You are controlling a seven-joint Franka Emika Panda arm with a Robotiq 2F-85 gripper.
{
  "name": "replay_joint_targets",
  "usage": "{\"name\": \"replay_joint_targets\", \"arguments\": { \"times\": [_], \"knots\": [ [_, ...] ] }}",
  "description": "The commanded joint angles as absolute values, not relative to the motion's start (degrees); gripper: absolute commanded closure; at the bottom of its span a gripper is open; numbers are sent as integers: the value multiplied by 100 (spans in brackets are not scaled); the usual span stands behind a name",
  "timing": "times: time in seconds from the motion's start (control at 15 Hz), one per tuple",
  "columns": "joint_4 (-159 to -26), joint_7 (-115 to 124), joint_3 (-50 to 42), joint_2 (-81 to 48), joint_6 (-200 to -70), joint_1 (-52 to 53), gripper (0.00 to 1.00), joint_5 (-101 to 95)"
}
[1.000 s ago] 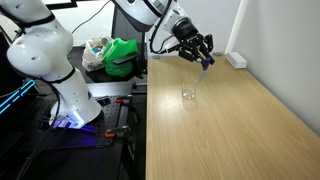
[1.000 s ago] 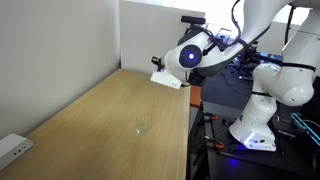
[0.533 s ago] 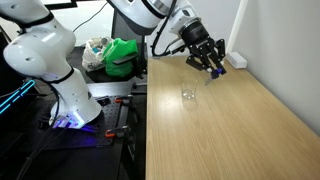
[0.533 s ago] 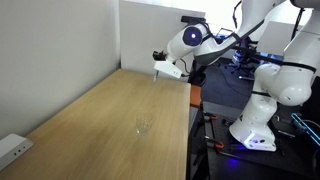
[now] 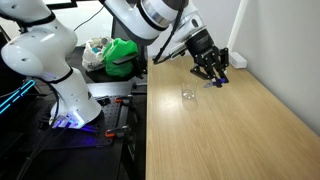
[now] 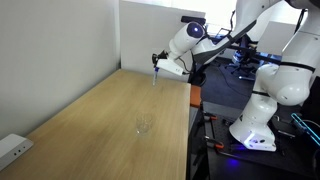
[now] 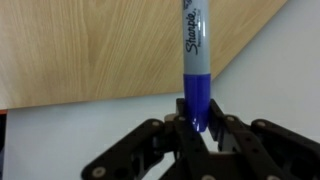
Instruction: Remove the blue marker from the glass cup
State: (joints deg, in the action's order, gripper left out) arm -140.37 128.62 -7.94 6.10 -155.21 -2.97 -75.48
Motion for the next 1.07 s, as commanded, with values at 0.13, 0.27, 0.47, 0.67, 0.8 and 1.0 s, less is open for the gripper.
{"name": "replay_joint_targets", "arguments": {
  "times": [0.13, 0.27, 0.47, 0.67, 0.8, 1.0],
  "knots": [
    [-13898, 12162, -1061, 150, -16340, -368, 94, -7043],
    [-13870, 12050, -1058, 60, -16331, -342, 94, -6925],
    [-13819, 11986, -1022, -15, -16235, -317, 44, -6848],
    [-13778, 12016, -997, -49, -16194, -309, 22, -6851],
    [-13778, 12005, -966, -45, -16167, -287, 7, -6857],
    [-13877, 12136, -813, 185, -15937, -157, 0, -7047]
  ]
}}
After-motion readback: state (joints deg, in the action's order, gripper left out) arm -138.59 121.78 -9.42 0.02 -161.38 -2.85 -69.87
